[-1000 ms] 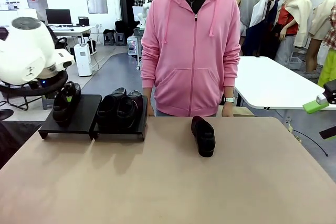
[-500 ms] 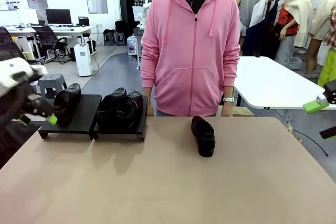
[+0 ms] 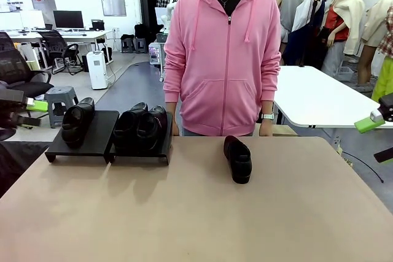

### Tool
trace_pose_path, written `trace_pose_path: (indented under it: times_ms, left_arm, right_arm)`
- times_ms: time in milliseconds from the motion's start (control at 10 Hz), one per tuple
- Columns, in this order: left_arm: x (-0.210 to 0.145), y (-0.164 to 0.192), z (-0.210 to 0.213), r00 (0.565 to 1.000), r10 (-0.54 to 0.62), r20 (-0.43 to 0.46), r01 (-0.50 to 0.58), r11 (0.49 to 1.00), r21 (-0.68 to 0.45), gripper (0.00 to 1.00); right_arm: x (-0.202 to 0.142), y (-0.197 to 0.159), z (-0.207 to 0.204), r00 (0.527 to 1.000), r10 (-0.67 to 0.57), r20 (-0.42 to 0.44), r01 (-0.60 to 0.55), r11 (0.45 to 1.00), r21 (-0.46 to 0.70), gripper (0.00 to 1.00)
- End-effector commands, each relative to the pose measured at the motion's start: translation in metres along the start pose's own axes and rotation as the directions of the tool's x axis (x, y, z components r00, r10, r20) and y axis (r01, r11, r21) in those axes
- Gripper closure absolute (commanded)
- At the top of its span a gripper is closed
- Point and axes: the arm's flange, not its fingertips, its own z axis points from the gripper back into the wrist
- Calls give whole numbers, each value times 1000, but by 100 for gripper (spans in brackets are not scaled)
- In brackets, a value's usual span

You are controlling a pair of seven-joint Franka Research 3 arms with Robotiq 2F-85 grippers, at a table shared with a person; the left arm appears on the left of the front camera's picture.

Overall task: Organize the shoes by placing them on the stand.
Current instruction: Place the Shoe from the middle of the table onto the Shoes Stand.

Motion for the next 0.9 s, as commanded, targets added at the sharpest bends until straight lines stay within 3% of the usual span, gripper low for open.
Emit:
trace_pose_path:
  times_ms: [0,100,800]
  left_arm:
    - [-21,15,-21,980,-57,-191,42,996,-80,0]
    - [0,0,0,1000,0,0,0,1000,0,0]
    - [0,0,0,1000,0,0,0,1000,0,0]
  right_arm:
    - [1,4,2,1000,3,2,-3,1000,21,0]
    - [1,4,2,1000,3,2,-3,1000,21,0]
    - [1,4,2,1000,3,2,-3,1000,21,0]
